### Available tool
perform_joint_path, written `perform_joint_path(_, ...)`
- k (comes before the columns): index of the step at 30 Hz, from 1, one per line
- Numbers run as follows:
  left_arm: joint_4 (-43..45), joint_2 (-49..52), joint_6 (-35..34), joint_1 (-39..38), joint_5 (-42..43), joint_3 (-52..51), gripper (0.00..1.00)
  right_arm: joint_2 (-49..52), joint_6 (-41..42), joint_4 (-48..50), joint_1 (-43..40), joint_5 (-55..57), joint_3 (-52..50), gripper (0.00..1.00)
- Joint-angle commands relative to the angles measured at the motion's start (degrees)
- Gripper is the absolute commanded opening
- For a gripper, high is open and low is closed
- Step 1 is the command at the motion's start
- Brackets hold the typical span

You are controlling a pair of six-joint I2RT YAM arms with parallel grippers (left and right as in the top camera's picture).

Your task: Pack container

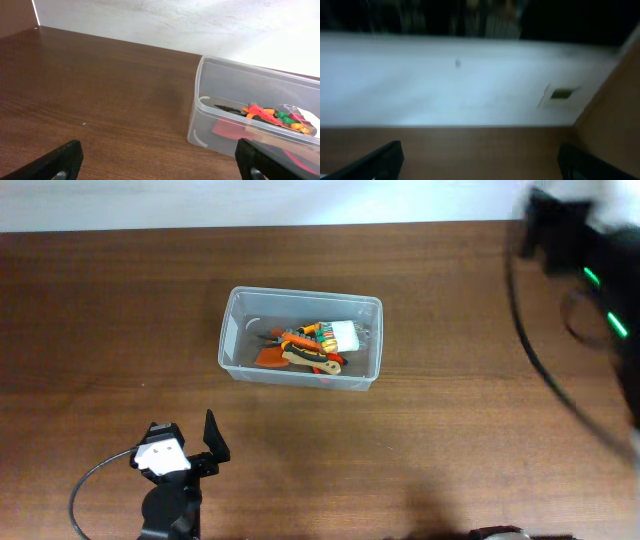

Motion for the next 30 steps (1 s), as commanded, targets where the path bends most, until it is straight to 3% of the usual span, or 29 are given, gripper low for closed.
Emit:
perform_joint_path(1, -0.1, -0.3, 0.5, -0.2, -0.2, -0.2, 0.99, -7.3, 0.5, -1.2, 0.1, -0.3, -3.8, 0.99)
perform_joint_path(6, -0.1, -0.3, 0.5, -0.2, -0.2, -0.2, 0.99, -21.3, 0.5, 1.8, 0.0, -0.3, -19.2, 0.99)
perform_joint_path(18, -0.1, -0.3, 0.5, -0.2, -0.2, -0.2, 0.99, -55.9, 2.0, 31.5, -4.2, -3.1, -75.3, 0.99)
perform_joint_path(24, -0.1, -0.3, 0.5, -0.2, -0.2, -0.2, 0.99, -64.2, 2.2, 40.7, -5.2, -6.7, -90.9, 0.99)
perform_joint_path(30, -0.1, -0.3, 0.5, -0.2, -0.2, -0.2, 0.99, -67.6, 8.0, 47.1, -5.2, -6.7, -102.4, 0.99)
